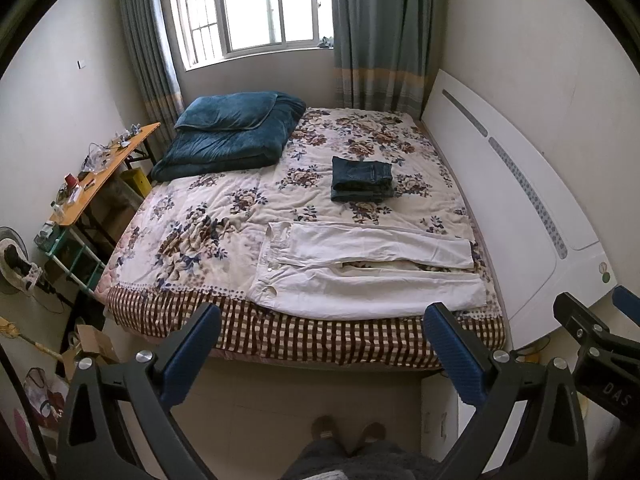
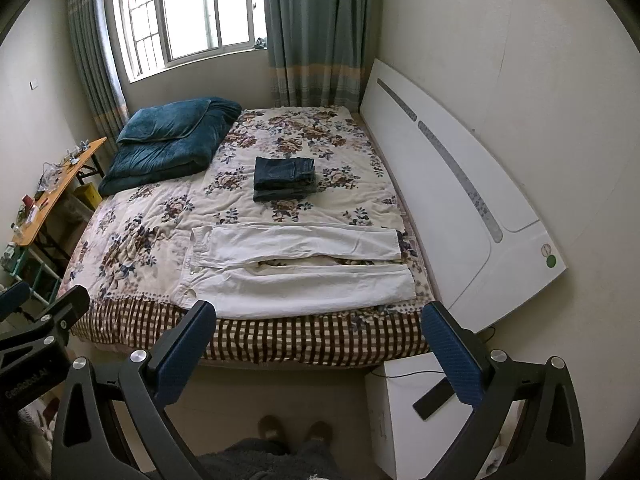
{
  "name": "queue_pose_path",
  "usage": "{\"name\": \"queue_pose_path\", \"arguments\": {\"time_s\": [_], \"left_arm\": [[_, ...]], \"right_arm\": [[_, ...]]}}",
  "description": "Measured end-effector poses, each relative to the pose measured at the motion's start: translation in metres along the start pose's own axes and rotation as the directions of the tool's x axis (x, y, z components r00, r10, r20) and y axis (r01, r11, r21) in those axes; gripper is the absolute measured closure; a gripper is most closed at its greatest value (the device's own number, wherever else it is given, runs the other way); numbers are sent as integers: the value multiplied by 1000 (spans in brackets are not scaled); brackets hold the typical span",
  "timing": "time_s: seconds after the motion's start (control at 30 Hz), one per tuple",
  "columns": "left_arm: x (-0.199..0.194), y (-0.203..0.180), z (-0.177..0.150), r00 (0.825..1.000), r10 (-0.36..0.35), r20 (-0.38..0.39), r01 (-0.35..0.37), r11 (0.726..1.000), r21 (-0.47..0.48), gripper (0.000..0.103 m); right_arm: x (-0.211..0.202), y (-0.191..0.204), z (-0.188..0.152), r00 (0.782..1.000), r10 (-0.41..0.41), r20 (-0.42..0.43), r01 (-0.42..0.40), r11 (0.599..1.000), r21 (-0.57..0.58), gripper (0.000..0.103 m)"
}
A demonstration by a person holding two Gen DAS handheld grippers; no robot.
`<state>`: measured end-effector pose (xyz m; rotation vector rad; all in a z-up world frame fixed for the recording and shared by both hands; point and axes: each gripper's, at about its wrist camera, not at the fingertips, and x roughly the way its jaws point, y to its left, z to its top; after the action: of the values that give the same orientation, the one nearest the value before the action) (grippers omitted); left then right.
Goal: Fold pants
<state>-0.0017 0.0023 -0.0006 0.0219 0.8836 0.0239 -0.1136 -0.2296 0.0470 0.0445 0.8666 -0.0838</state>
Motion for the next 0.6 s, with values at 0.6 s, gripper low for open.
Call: {"name": "queue_pose_path", "arguments": {"time_s": [0.6], "left_arm": [[0, -9, 9, 1000, -2, 9, 2, 1000, 3, 0]], "right_arm": [[3, -5, 11, 1000, 2, 15, -2, 1000, 8, 0]]}}
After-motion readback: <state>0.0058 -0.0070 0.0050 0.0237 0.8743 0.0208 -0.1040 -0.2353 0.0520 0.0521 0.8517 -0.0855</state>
